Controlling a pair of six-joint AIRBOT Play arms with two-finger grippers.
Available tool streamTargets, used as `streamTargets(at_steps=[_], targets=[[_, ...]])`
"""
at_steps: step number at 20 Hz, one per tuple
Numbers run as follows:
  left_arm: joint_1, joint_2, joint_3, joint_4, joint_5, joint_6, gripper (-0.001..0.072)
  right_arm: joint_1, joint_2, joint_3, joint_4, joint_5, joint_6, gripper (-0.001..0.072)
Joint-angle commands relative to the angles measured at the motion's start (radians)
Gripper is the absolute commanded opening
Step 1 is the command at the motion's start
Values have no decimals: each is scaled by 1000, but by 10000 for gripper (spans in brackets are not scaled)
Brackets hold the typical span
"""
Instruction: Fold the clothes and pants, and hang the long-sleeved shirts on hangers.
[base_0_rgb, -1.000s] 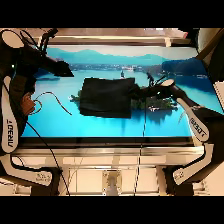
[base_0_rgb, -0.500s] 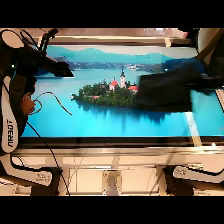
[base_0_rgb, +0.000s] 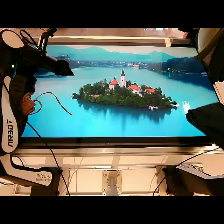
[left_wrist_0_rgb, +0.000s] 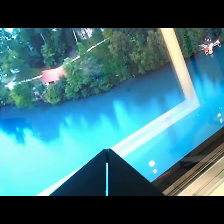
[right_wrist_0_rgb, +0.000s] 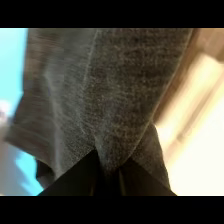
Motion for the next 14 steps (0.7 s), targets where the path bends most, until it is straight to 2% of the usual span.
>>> streamTargets(at_steps=[1, 2, 3, 4, 6, 7, 8, 10, 12, 14], targets=[[0, 0, 0, 0, 7, -7, 16, -134, 15, -110, -106, 62, -16, 45], [0, 0, 0, 0, 7, -7, 16, -141, 16, -116, -132, 84, -8, 214], [0, 0, 0, 0, 7, -6, 17, -146, 22, -103, -127, 104, 8, 451], [-1, 0, 0, 0, 7, -6, 17, -146, 35, -77, -101, 108, 48, 565], [0, 0, 0, 0, 8, -6, 16, -145, 76, -1, 91, 68, 105, 564], [0, 0, 0, 0, 7, -6, 16, -134, 106, 25, 265, 0, 104, 548], [-1, 0, 0, -1, 7, -6, 16, -100, 140, 32, 424, -69, 77, 467], [-1, 4, 0, -12, 8, -6, 16, 63, 206, 32, 651, -107, -82, 33], [-1, 22, 0, -21, 8, -7, 15, 325, 248, 32, 691, -82, -215, 28], [-1, 61, 0, -26, 8, -11, 15, 619, 257, 32, 654, -35, -282, 28]])
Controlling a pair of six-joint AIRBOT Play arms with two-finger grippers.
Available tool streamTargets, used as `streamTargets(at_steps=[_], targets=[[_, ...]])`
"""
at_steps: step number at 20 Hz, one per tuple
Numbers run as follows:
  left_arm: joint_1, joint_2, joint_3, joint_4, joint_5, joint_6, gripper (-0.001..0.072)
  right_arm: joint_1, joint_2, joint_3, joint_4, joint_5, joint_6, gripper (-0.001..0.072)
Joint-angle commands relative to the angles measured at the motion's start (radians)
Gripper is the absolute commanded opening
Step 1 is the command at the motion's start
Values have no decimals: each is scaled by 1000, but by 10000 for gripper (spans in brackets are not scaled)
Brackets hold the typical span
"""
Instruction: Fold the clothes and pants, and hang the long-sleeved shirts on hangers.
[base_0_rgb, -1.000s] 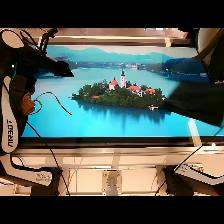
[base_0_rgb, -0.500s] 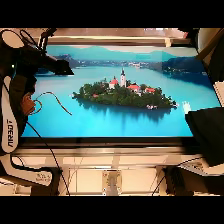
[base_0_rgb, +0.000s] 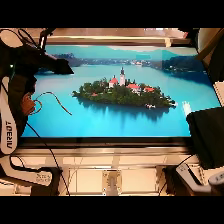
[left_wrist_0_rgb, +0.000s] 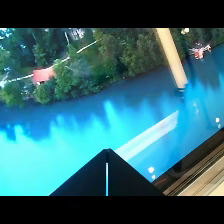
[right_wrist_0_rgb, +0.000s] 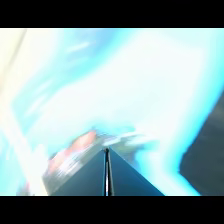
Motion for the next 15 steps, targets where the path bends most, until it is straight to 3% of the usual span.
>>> streamTargets(at_steps=[1, 6, 15], targets=[[0, 56, 0, -10, 5, -14, 16, 463, 40, 7, 53, 24, -156, 27], [0, 117, 0, -11, 77, -30, 16, 893, 40, 7, -324, -6, -162, 29], [-6, 113, -1, -15, 7, -48, 17, 977, 40, 7, -333, 1, -162, 29]])
